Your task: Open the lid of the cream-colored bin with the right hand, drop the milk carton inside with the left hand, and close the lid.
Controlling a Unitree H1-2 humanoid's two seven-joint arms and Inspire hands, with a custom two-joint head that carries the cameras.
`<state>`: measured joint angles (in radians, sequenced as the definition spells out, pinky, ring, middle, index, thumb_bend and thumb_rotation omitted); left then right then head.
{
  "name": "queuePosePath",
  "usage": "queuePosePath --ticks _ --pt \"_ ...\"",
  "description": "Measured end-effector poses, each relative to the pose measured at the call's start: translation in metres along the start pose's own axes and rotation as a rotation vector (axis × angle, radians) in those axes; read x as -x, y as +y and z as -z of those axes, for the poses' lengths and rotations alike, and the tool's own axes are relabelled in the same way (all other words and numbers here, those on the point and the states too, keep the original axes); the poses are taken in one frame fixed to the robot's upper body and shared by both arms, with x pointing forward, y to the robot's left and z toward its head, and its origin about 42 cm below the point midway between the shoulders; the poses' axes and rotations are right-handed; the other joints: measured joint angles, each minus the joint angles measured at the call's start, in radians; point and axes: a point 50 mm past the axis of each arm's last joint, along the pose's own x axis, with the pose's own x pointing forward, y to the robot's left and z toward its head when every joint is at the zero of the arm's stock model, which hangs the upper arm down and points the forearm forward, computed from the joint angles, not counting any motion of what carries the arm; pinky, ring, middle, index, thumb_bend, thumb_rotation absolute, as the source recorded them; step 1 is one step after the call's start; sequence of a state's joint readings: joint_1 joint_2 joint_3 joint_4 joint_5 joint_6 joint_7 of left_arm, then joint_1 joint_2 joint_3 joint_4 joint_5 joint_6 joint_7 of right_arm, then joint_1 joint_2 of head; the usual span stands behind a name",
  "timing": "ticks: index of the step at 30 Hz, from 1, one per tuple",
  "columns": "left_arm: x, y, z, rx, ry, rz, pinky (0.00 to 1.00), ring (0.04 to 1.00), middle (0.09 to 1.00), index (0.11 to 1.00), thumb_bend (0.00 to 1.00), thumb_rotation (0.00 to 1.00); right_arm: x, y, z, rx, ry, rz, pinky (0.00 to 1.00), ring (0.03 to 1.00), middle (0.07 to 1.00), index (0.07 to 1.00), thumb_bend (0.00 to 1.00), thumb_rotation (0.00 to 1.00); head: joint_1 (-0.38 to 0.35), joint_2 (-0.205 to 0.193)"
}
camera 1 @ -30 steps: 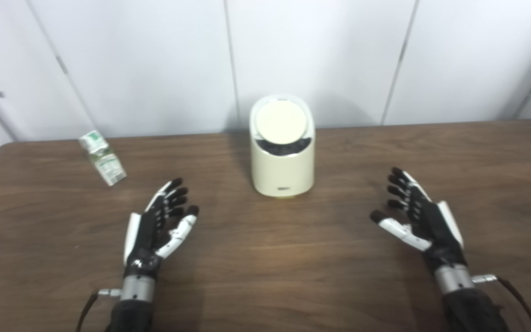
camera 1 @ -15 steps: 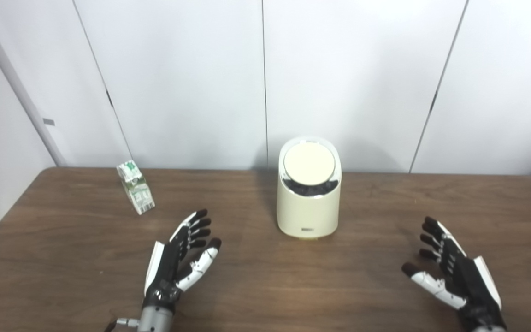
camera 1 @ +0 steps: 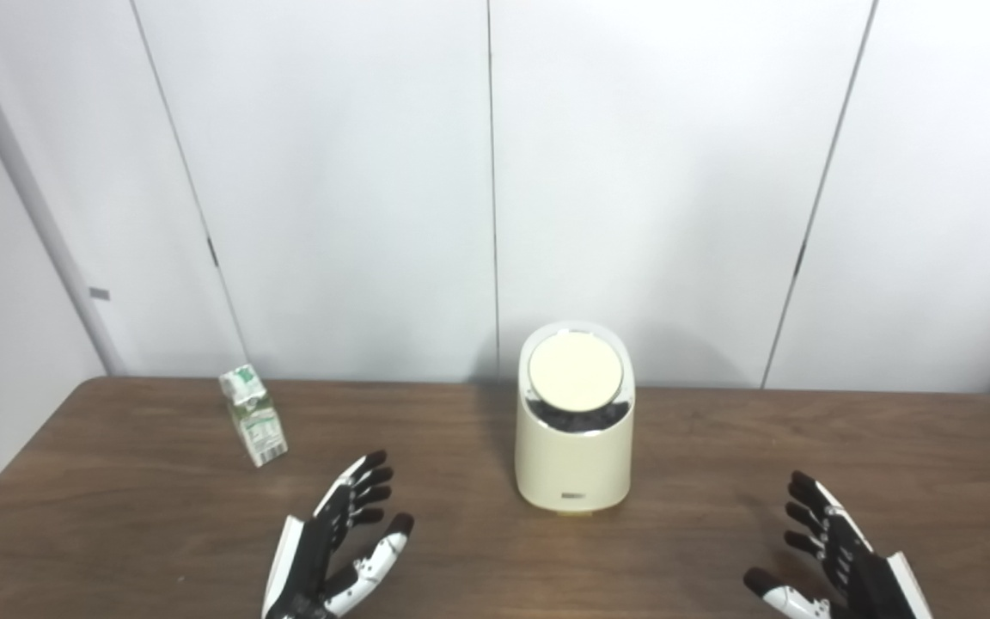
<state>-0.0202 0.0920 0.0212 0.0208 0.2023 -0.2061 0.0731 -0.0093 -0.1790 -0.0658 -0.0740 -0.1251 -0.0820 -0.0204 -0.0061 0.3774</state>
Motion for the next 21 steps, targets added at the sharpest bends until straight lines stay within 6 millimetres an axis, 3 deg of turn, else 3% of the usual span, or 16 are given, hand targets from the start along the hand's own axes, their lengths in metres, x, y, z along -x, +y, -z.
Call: queuePosePath --ticks 5,10,21 --pt "0.004 0.004 0.0 -0.01 0.0 0.0 0.77 0.82 0.845 0.912 0.44 0.35 -0.021 -0.001 -0.02 0.011 -0.063 0.017 0.85 0.896 0.915 0.918 0.81 0.41 -0.02 0.014" --pt "0.006 0.005 -0.002 -0.011 -0.001 0.003 0.78 0.828 0.848 0.921 0.43 0.33 -0.041 0.002 -0.042 0.037 -0.084 0.035 0.83 0.893 0.917 0.919 0.84 0.43 -0.029 0.025" --pt "0.009 0.007 -0.002 -0.007 0.022 0.009 0.79 0.829 0.855 0.92 0.42 0.29 -0.079 0.021 -0.079 0.09 -0.115 0.029 0.79 0.886 0.919 0.911 0.91 0.35 -0.058 0.067"
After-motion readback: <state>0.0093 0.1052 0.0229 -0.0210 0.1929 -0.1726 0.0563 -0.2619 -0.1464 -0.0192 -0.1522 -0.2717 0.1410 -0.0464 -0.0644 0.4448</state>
